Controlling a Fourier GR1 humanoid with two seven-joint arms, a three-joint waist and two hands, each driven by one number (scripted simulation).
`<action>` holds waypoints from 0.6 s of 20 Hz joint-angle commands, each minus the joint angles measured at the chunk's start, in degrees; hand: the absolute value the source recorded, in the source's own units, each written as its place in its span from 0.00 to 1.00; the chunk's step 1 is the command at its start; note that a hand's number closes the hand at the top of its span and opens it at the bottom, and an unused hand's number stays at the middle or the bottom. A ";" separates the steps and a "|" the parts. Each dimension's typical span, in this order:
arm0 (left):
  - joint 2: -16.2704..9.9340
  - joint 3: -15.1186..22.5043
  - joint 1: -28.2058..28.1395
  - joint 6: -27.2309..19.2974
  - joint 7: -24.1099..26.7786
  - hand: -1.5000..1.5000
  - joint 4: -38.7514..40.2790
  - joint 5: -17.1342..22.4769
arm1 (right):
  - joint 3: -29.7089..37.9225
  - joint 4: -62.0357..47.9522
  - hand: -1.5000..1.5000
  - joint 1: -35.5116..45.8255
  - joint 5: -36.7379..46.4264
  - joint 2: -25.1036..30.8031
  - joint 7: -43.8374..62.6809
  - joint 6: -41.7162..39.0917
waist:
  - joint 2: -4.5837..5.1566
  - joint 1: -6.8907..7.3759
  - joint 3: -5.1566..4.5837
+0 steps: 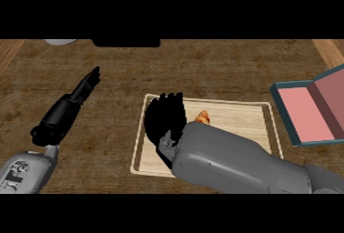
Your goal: Pick the croissant from the tray and place it in the cardboard box
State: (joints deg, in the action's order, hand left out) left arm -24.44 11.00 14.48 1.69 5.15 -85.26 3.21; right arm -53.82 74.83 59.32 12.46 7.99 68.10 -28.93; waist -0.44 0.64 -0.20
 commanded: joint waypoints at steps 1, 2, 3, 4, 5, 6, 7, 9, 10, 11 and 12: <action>0.15 0.01 -0.75 0.28 -0.85 0.50 -1.30 0.09 | -2.31 -5.48 0.00 1.14 1.76 -5.18 13.91 -3.60 | 0.02 -0.10 0.09; 0.52 0.16 -1.48 -0.25 0.49 0.50 -0.15 -0.69 | -1.67 -5.25 0.00 2.17 1.73 -3.63 13.74 -5.14 | -0.02 -0.57 0.07; -0.06 -0.20 -2.45 0.11 0.77 0.50 -1.48 -0.42 | -1.91 -6.40 0.00 2.47 2.16 -5.82 14.41 -4.70 | -0.06 -0.13 0.08; -0.55 -1.47 0.19 0.38 -0.02 0.50 -0.06 -0.15 | -3.24 -6.88 0.00 1.04 4.45 -4.81 12.68 -2.77 | 0.12 -0.78 0.12; -0.06 -1.33 0.04 0.44 0.13 0.50 -0.80 0.08 | -1.29 -10.95 0.00 3.21 4.50 -6.60 11.85 -2.86 | 0.27 -0.13 0.11; -0.18 -1.80 0.62 1.80 -0.70 0.50 0.90 1.25 | -2.64 -8.16 0.00 1.32 4.71 -6.48 13.25 -3.65 | 0.12 -1.06 0.12; -0.70 -1.83 -0.36 1.21 -1.64 0.50 -2.33 0.83 | -1.86 -10.82 0.00 2.09 6.04 -7.48 12.17 -2.30 | 0.11 -0.21 0.15; -0.47 -1.00 -3.45 1.32 0.04 0.50 -3.34 0.01 | -0.66 -9.27 0.00 1.91 4.92 -7.17 12.84 -5.62 | -0.04 -0.51 0.15; 0.48 -0.77 -2.92 0.45 -0.44 0.50 -2.80 -0.47 | -1.75 -11.66 0.00 1.13 7.02 -6.28 10.37 -3.87 | 0.14 -0.51 0.15; 0.58 -1.23 -1.10 0.94 1.01 0.50 -0.39 -0.64 | -2.01 -12.06 0.00 1.64 6.42 -7.81 12.20 -3.93 | 0.23 -0.70 0.11; -0.16 -1.28 -2.94 1.16 1.30 0.50 -1.66 -0.99 | 0.35 -13.27 0.00 3.03 6.25 -7.50 10.60 -6.14 | 0.18 -0.51 0.14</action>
State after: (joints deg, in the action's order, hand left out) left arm -24.46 9.91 12.61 2.61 5.39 -86.88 2.95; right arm -54.68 64.05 61.01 18.20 2.92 67.31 -30.35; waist -0.31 0.16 -0.07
